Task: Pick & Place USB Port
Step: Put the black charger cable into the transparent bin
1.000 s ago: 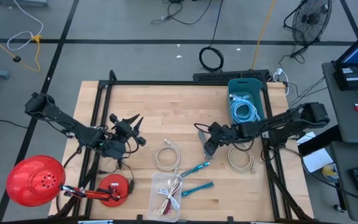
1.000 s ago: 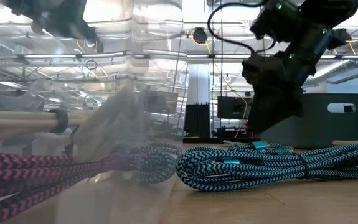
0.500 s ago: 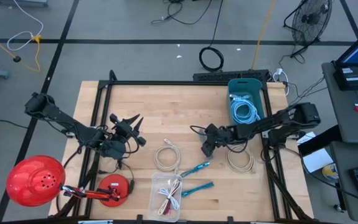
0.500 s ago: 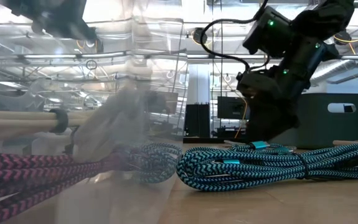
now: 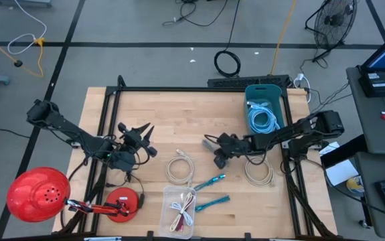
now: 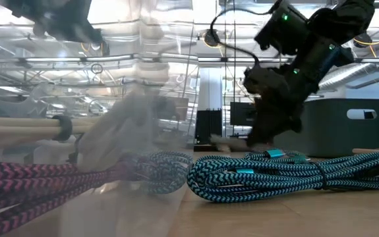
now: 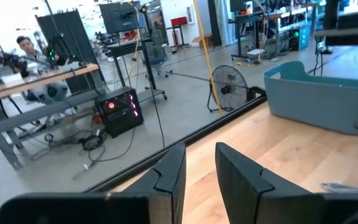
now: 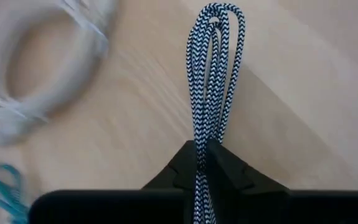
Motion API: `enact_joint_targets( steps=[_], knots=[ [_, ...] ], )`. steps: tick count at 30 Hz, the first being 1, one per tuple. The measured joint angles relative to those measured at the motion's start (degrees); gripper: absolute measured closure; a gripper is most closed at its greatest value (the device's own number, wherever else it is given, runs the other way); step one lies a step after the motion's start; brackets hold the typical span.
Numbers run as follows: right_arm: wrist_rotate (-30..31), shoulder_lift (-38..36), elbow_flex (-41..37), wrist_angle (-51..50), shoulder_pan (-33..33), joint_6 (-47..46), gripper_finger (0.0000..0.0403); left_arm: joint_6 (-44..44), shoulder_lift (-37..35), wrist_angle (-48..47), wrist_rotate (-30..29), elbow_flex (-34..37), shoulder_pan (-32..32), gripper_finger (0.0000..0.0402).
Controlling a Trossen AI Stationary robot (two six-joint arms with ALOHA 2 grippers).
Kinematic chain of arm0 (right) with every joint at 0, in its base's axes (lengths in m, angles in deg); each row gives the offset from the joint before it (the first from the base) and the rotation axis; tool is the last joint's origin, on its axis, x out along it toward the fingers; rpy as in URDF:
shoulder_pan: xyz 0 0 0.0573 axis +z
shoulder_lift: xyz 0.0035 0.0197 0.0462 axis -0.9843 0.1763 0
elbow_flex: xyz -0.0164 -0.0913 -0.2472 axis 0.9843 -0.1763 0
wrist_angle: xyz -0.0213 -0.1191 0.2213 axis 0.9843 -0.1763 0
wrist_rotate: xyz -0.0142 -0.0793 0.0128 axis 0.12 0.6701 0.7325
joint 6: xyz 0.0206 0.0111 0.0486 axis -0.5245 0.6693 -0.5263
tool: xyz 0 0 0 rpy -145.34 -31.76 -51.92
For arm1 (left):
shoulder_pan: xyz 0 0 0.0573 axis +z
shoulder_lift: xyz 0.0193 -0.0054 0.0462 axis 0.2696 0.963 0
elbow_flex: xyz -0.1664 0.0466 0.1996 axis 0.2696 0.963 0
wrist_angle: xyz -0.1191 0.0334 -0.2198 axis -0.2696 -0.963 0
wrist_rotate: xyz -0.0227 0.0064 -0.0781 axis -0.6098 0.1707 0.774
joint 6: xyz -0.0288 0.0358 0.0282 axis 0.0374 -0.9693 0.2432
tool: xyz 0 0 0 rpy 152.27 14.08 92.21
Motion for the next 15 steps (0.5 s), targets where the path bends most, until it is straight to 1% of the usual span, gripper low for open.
enact_joint_targets(
  steps=[4,7,9,11,13,15],
  knots=[
    [0.7,-0.5,0.0,9.7,0.7,5.1,0.0395,4.0,0.0,-1.6,0.0,0.0,0.9,0.0311],
    [0.6,-0.6,0.0,17.6,1.4,8.7,0.0397,8.9,0.0,-5.3,1.2,0.0,2.5,0.0311],
    [0.3,-0.6,0.0,21.6,1.9,10.1,0.0397,12.4,-0.2,-8.3,3.7,0.0,4.3,0.0311],
    [-0.9,-0.6,0.0,23.9,2.3,10.9,0.0397,14.1,-0.6,-10.5,7.1,0.0,6.7,0.0311],
    [-1.2,-0.6,0.0,24.4,2.6,11.1,0.0397,14.3,-0.6,-10.9,10.8,0.2,9.1,0.0311],
    [-1.2,-0.6,0.0,24.3,3.0,11.2,0.0397,11.7,-0.6,-9.3,13.5,1.1,11.0,0.0311]
  ],
)
